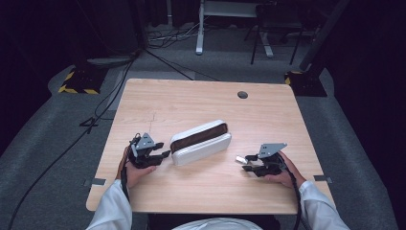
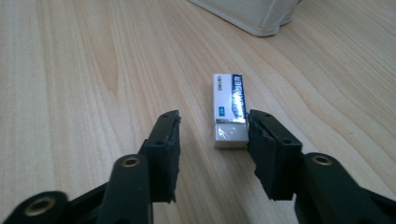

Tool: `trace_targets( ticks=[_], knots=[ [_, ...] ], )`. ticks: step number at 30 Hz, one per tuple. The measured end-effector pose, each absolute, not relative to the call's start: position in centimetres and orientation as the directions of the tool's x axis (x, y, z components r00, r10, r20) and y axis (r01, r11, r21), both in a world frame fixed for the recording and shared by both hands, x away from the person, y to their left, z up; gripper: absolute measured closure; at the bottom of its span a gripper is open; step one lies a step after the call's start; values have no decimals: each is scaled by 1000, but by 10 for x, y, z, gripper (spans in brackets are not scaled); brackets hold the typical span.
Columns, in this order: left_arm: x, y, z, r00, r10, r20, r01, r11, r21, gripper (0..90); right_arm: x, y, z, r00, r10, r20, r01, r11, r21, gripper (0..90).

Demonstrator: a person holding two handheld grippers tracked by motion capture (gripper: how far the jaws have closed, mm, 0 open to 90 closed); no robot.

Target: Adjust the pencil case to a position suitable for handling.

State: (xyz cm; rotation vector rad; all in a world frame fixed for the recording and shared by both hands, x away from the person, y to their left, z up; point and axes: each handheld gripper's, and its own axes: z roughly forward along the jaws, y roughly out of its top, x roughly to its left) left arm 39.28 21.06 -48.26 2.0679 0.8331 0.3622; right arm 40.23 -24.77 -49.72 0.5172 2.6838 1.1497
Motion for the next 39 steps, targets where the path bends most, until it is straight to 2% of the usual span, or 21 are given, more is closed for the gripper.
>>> trace_targets(
  ticks=[3,5,6,9,12,16,17,18,19,20,29,34,39],
  knots=[
    [402,208,-481,737,673,-52,431,-410,804,588,400,-248,-496,-935,353,-20,232,653,721,579],
    [409,205,-481,737,674,-46,423,-407,810,579,400,-246,-497,-928,371,-28,237,650,722,509],
    [413,203,-481,742,667,-70,435,-399,808,571,401,-245,-497,-923,383,-27,246,644,725,490],
    [424,197,-480,750,658,-65,428,-408,806,556,403,-244,-499,-916,401,-14,265,630,730,452],
    [432,189,-481,760,646,-70,430,-418,800,560,404,-241,-499,-909,415,-18,272,626,731,462],
    [440,179,-482,773,631,-62,416,-431,800,577,405,-238,-499,-901,433,-23,279,619,734,527],
    [444,171,-483,781,620,-72,423,-441,792,580,405,-238,-498,-894,447,-35,280,618,734,607],
    [444,171,-483,781,620,-72,423,-441,792,578,405,-238,-498,-894,447,-35,280,618,734,607],
    [447,164,-484,788,611,-80,422,-441,792,580,405,-240,-498,-892,451,-19,292,609,738,688],
    [447,164,-484,788,611,-80,422,-441,792,584,405,-241,-498,-893,449,-14,294,608,738,723],
    [462,128,-485,815,575,-76,400,-462,791,595,396,-265,-499,-892,452,-1,303,600,741,736],
    [464,113,-485,822,566,-63,389,-477,788,565,385,-288,-499,-878,479,12,327,579,747,737],
    [459,116,-483,816,577,-38,386,-495,778,504,379,-302,-501,-866,500,21,341,558,756,739]
  ],
)
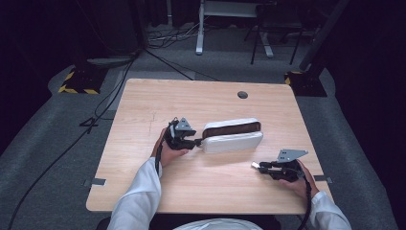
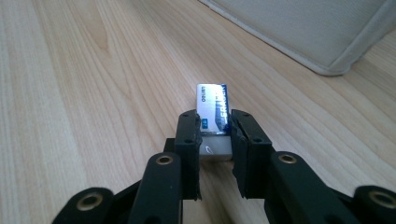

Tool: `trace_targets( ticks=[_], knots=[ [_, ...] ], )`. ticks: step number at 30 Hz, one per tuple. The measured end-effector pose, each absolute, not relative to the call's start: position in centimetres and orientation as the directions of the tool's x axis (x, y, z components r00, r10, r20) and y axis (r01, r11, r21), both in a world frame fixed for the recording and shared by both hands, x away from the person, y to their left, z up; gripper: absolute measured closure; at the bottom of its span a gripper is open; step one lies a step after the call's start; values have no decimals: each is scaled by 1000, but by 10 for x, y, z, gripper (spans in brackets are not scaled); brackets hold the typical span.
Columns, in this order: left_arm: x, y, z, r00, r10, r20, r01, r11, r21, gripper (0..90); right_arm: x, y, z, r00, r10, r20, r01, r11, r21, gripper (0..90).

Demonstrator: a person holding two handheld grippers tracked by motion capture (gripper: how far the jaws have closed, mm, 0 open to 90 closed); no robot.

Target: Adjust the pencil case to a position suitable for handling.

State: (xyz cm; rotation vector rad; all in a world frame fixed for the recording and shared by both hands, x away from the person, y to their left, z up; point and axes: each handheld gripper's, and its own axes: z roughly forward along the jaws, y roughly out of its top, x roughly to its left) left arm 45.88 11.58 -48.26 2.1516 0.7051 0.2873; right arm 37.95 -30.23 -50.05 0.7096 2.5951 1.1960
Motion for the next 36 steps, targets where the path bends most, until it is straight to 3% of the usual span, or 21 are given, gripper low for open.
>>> trace_targets(
  ticks=[6,9,14,17,24,31,36],
  knots=[
    [444,127,-481,797,604,18,395,-544,741,383,379,-311,-498,-860,509,24,345,547,763,740],
    [432,134,-483,774,627,90,393,-586,708,239,378,-314,-493,-858,514,16,336,537,774,740],
    [409,151,-486,770,636,58,434,-588,683,178,377,-319,-486,-856,517,9,323,521,790,740],
    [399,161,-487,773,634,24,450,-574,684,164,376,-324,-481,-850,526,3,319,512,798,740],
    [379,176,-495,758,648,70,457,-606,651,161,375,-333,-474,-831,557,-9,322,494,808,740],
    [363,195,-503,731,682,-22,514,-529,675,159,375,-340,-464,-818,575,-25,312,480,820,740],
    [358,198,-504,720,694,-19,512,-511,690,150,377,-340,-459,-815,578,-40,300,479,825,740]
  ],
)
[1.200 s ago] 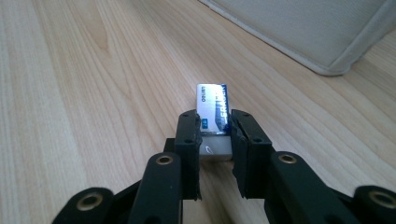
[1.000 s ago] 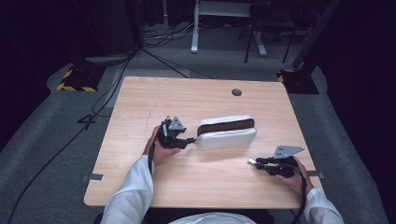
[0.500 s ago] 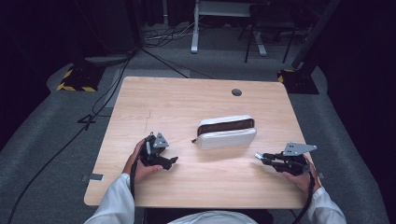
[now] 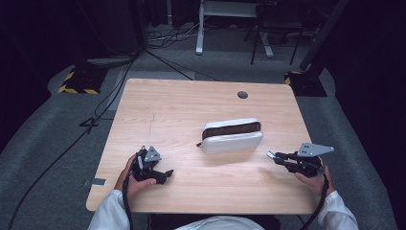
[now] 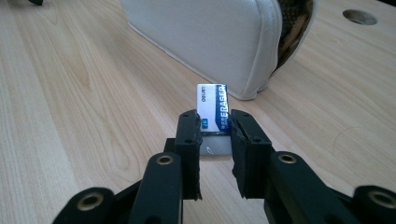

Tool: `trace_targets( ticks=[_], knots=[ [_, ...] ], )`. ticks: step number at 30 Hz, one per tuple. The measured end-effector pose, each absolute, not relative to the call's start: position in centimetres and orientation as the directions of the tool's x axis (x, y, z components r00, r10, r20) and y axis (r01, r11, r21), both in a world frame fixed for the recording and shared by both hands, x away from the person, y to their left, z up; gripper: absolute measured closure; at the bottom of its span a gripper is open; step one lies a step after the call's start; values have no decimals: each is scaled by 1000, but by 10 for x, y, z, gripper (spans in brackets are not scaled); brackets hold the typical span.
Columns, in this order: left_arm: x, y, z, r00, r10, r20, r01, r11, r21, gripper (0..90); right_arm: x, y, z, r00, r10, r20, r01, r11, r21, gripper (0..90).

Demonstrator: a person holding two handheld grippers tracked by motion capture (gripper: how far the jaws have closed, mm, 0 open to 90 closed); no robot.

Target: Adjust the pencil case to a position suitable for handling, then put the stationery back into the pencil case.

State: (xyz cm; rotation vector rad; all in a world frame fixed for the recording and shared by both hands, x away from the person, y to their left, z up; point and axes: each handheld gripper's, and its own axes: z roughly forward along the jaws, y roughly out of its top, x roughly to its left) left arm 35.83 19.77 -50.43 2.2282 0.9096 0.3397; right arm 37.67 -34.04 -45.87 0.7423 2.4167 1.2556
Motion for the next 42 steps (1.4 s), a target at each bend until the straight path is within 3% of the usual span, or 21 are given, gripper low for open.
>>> trace_targets(
  ticks=[21,42],
  knots=[
    [357,197,-505,718,696,-19,513,-511,690,148,392,-340,-411,-816,572,-87,214,438,873,739],
    [357,197,-504,715,699,-14,514,-512,688,147,424,-277,-383,-889,429,-162,129,573,809,738]
  ],
)
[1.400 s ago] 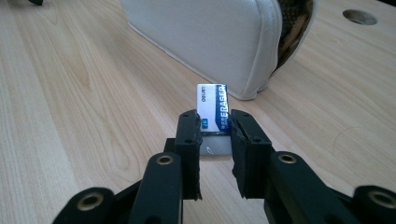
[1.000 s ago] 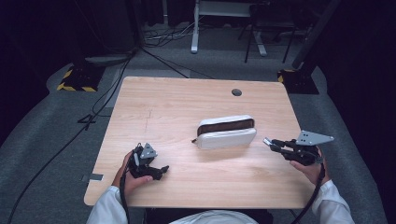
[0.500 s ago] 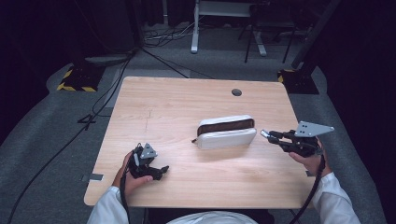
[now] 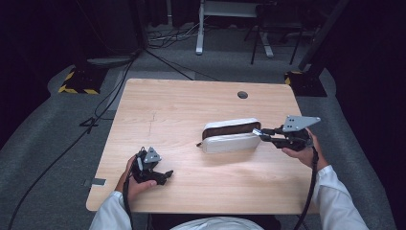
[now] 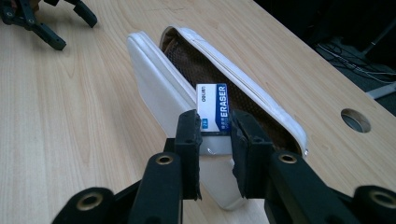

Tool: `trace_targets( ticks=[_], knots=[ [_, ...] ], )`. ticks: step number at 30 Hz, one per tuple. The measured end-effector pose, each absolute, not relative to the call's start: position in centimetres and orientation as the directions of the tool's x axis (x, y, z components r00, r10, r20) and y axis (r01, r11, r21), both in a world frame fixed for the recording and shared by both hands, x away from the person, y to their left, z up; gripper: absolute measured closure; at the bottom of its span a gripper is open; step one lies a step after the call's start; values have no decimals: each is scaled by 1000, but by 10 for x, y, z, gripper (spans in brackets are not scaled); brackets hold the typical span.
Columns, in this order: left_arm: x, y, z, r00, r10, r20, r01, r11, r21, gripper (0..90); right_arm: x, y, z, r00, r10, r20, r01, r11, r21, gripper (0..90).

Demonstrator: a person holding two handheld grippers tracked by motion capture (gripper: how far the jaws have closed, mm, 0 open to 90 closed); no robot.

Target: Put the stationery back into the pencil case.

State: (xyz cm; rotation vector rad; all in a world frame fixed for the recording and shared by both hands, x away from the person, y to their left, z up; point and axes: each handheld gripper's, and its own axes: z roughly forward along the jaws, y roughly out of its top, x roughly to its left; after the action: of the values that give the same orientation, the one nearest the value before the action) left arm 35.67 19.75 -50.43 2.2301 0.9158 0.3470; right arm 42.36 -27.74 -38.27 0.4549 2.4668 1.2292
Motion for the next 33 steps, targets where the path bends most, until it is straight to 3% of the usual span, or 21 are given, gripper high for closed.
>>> trace_targets(
  ticks=[18,33],
  knots=[
    [357,198,-504,715,699,-10,512,-514,688,147,458,-238,-388,-919,364,-150,119,620,775,737],
    [356,197,-504,727,687,-19,508,-518,689,147,466,-229,-398,-915,381,-131,146,617,773,730]
  ],
)
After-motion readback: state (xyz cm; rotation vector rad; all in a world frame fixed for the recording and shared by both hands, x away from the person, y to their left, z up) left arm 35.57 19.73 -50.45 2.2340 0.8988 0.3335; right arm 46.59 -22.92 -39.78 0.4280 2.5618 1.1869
